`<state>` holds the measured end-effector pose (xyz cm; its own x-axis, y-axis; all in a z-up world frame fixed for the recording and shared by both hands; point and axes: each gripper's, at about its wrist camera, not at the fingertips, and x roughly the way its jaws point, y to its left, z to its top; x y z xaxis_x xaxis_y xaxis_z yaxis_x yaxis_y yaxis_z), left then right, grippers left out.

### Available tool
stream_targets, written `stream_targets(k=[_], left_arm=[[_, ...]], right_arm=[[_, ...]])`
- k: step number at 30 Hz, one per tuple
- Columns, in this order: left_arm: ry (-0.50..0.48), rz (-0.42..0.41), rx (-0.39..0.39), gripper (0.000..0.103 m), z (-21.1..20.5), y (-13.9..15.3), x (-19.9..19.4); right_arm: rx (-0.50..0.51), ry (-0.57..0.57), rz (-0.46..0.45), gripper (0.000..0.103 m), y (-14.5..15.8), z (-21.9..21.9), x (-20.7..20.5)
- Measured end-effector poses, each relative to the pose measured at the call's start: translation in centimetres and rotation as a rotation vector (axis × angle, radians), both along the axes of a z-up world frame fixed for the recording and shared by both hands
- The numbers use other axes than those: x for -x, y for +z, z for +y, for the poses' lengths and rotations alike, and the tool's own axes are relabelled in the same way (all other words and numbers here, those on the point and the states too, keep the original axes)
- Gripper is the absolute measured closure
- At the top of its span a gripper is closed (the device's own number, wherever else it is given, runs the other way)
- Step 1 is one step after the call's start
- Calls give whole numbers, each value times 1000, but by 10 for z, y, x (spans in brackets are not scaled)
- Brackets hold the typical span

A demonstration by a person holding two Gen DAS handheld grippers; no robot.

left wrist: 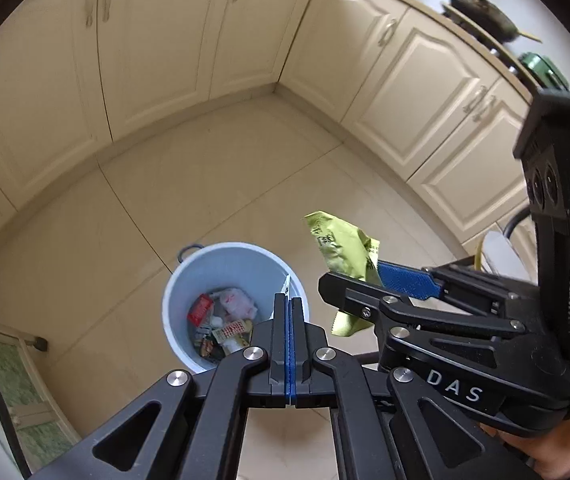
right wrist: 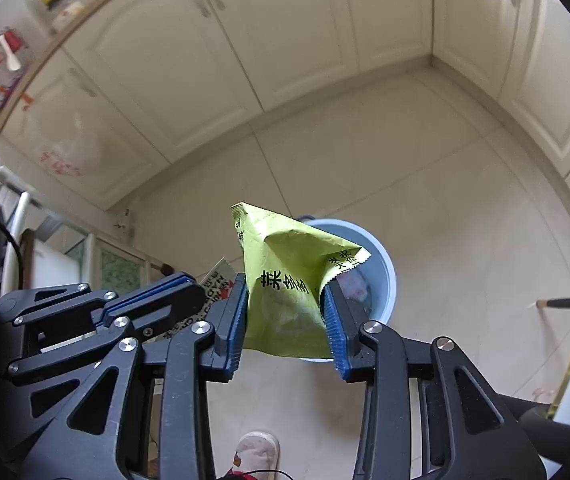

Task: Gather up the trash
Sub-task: 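Carry both packets over the blue bucket and open both tools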

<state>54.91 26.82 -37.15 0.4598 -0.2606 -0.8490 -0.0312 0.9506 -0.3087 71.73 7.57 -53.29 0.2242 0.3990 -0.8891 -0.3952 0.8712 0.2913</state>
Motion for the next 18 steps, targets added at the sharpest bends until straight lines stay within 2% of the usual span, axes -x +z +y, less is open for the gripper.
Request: stream_targets(k=[4, 7, 12, 14, 16, 17, 18], left_arm=[[28, 14, -10, 103, 3, -8, -17], [59, 23, -8, 103, 3, -15, -27], [110, 19, 9, 103, -4, -26, -33], [142, 19, 8, 102, -2, -31, -34], [175, 20, 3, 92, -4, -30, -30], [183, 17, -14, 89, -3, -27, -28], [198, 17, -42, 81, -2, -25, -25]], right_arm=[[12, -40, 38, 52, -22, 1, -14], [-42, -51, 53, 43, -30, -7, -17], [-112, -51, 76, 42, -37, -15, -23], [-140, -50, 87, 37, -41, -20, -27], [-165, -58, 93, 32, -42, -23, -28], [-168, -63, 90, 26, -43, -22, -28], [-173, -64, 86, 23, -43, -22, -28]])
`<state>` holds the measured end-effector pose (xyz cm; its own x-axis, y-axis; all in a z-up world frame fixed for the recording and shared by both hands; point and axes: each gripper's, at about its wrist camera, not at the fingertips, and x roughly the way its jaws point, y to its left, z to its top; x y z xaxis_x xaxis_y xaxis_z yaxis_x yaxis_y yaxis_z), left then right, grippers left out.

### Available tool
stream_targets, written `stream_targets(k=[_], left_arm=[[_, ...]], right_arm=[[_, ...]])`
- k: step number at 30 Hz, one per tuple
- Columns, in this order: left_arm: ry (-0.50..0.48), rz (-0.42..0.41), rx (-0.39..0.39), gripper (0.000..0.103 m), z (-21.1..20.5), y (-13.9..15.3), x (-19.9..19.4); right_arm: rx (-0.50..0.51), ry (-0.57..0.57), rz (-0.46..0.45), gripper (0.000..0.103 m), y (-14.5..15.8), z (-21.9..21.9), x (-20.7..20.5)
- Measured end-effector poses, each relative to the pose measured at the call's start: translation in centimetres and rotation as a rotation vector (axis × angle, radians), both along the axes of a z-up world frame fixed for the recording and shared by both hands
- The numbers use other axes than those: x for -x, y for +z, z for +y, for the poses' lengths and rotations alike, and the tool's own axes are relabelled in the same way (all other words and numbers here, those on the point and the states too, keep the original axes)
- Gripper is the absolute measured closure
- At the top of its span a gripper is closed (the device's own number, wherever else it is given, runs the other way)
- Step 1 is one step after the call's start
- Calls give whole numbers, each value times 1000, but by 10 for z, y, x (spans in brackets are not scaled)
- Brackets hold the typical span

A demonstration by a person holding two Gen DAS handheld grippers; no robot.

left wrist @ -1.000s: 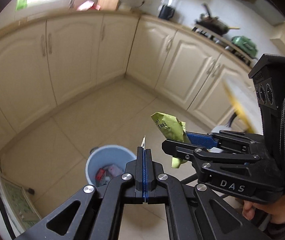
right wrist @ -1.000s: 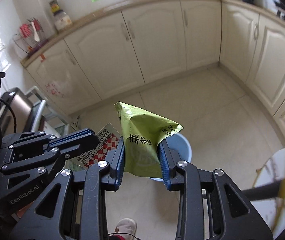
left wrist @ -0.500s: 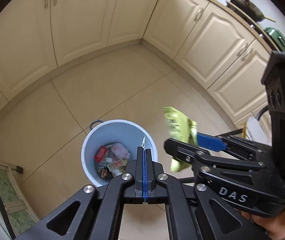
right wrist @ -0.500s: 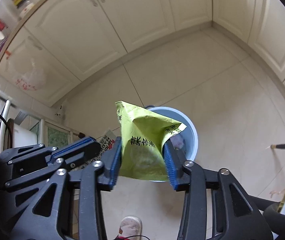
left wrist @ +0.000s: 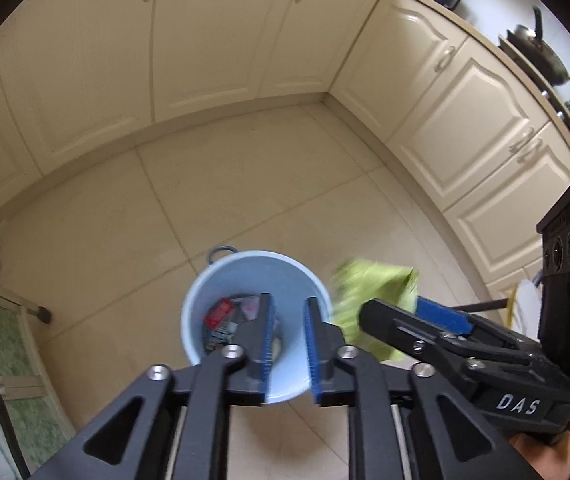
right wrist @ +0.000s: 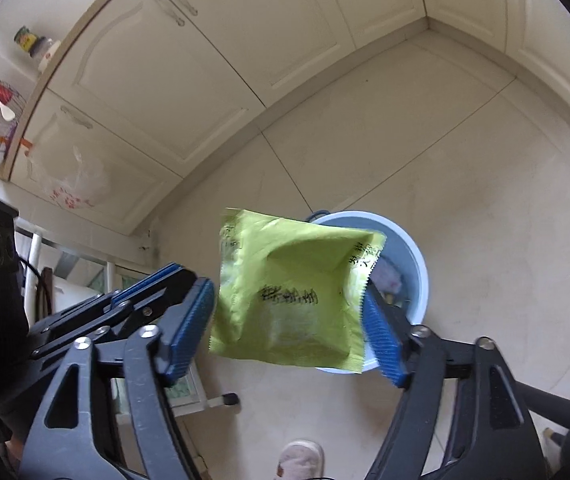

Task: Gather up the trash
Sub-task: 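Carry both packets over the blue bucket and open both tools, then move both tools back toward the table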

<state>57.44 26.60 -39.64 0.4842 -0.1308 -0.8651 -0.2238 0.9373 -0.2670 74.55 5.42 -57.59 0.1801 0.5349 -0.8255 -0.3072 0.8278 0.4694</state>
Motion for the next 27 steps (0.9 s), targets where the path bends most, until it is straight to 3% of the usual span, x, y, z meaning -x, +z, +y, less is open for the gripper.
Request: stream_targets(k=[3, 5, 9, 12, 18, 23, 27], left_arm=[[48, 10, -33, 61, 3, -2, 3], [75, 15, -25, 59, 6, -5, 7], [85, 9, -76, 57, 8, 5, 22], [101, -10, -130, 47, 2, 22, 40], [138, -111, -206, 38, -20, 76, 77], [146, -271, -318, 26, -58, 140, 119], [114, -395, -353, 15, -100, 191, 160]], right_arm=[[-20, 4, 0, 15, -5, 2, -1], [-3, -2, -23, 7, -5, 7, 0], [36, 7, -53, 6, 3, 13, 9], [107, 21, -101, 6, 24, 19, 19], [199, 21, -265, 0, 105, 20, 54], [204, 0, -414, 0, 192, 3, 104], [214, -60, -506, 0, 256, -24, 155]])
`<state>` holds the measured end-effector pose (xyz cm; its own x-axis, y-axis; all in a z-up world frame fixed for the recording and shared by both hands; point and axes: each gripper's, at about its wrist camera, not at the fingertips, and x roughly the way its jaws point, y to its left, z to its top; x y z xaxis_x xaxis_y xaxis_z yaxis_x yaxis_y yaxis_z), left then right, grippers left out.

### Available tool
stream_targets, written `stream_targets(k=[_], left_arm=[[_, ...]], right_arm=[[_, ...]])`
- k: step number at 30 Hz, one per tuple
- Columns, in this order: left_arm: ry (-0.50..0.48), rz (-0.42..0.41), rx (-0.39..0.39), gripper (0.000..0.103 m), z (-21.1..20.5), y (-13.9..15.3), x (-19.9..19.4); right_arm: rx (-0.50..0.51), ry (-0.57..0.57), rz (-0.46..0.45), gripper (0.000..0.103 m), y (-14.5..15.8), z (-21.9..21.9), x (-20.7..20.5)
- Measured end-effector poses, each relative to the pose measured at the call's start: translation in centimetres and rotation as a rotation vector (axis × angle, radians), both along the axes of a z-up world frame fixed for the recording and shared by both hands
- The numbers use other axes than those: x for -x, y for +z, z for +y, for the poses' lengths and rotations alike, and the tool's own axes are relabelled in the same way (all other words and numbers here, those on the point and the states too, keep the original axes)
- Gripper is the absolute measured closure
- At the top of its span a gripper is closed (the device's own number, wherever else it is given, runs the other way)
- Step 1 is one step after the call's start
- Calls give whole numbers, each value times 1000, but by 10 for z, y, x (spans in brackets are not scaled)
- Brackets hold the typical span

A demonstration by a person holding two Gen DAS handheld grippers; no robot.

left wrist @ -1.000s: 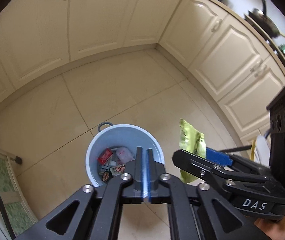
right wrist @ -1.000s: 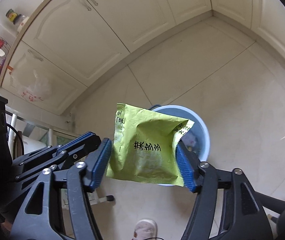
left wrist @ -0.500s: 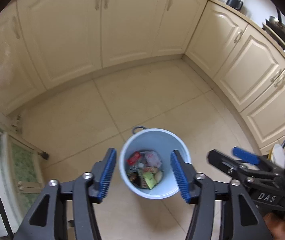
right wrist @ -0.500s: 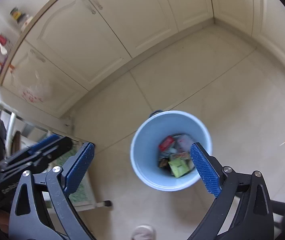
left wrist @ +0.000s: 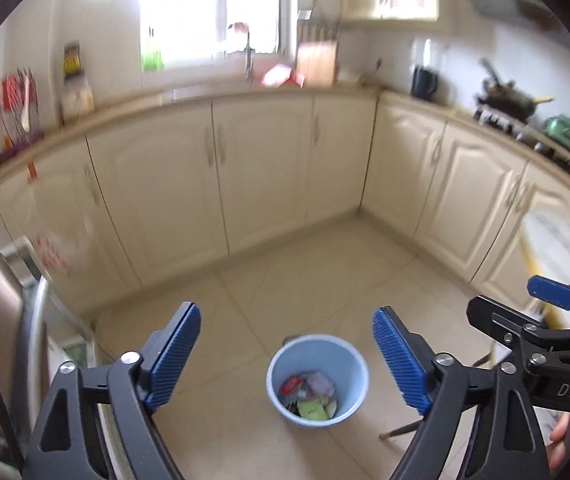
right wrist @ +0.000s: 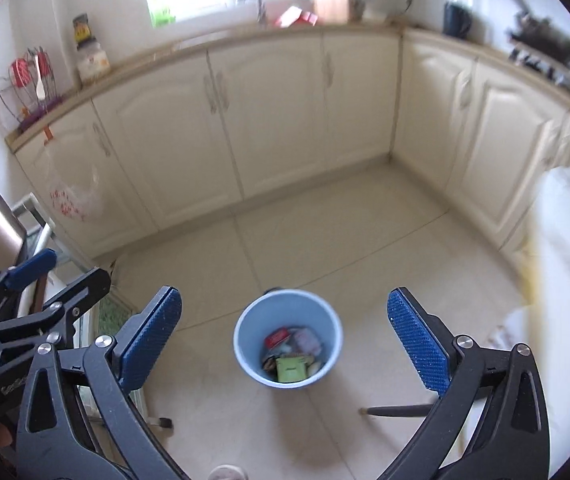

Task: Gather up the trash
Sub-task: 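Move both tools back toward the table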

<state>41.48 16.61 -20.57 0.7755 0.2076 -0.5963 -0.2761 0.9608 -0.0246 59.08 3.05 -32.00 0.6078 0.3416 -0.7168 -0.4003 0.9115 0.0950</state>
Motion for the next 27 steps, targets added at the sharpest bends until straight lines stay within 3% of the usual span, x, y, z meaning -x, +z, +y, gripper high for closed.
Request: stream_targets(k=[9, 13, 18, 27], left_arm=[[-73, -250, -51, 1, -101, 75, 108], [-115, -331, -79, 1, -140, 83, 156], [-187, -414, -74, 1, -174, 88, 213], [-235, -561, -65, 1, -161, 67, 341]], right_arm=[[2, -108, -261, 0, 119, -86, 131], [-63, -164, -348, 0, 166, -131, 191], [-75, -236, -449, 0, 212, -169, 256], [-44, -355, -598, 0, 267, -207, 346]])
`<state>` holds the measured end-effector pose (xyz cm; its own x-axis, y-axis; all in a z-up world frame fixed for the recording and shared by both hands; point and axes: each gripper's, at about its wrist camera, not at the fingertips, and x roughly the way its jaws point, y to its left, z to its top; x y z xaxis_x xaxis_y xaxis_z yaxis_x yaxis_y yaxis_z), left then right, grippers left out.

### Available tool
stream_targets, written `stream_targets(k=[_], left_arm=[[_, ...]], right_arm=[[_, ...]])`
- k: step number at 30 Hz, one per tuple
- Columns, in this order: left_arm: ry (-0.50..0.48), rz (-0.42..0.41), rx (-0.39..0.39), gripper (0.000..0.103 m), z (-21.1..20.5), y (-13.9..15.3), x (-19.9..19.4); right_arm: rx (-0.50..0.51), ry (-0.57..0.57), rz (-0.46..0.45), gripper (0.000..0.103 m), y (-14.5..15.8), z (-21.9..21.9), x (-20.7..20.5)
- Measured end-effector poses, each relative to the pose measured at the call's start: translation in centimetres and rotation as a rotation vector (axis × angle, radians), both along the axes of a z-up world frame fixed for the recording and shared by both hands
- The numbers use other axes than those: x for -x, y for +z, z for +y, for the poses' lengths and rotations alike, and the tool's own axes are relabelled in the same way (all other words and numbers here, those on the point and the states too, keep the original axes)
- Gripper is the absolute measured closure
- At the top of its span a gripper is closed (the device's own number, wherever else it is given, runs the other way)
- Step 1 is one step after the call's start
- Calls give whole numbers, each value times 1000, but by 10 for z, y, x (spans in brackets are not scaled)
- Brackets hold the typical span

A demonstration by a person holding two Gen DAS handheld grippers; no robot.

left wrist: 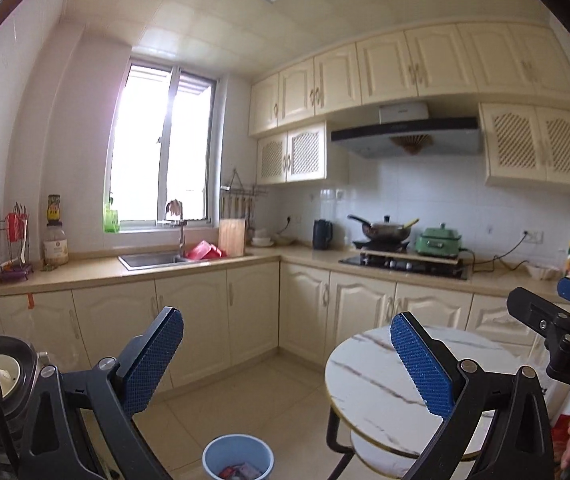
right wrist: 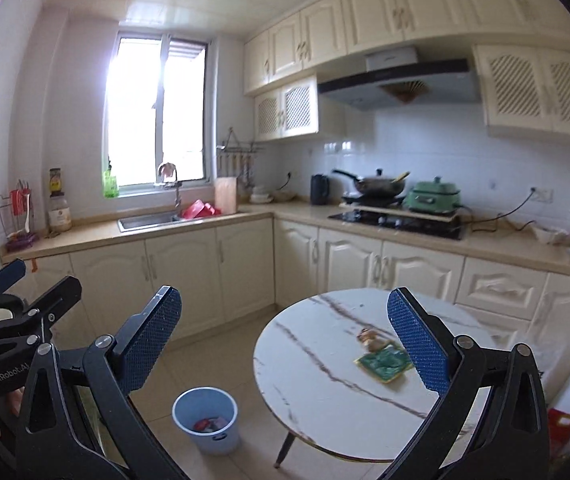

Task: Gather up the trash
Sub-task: 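Move both tools back toward the table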

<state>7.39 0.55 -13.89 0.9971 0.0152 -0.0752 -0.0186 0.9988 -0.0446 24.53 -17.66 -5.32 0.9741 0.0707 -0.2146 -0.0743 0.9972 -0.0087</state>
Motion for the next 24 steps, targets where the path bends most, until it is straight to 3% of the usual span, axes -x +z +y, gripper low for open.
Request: stream_targets(k=[5, 11, 18, 24], left_arm=[[-5, -60, -7, 1, -3, -26, 44], [-14, -71, -33, 1, -20, -50, 51], [-37, -44, -52, 1, -31, -51, 25], [-57, 40, -69, 1, -46, -42, -33]], right_arm=[[-10, -38, -48, 0, 15, -14, 24], [-18, -62, -66, 0, 23, -26, 37], [-30, -87, -57, 0, 17, -44, 34], [-44, -133, -1, 0, 0, -69, 8]])
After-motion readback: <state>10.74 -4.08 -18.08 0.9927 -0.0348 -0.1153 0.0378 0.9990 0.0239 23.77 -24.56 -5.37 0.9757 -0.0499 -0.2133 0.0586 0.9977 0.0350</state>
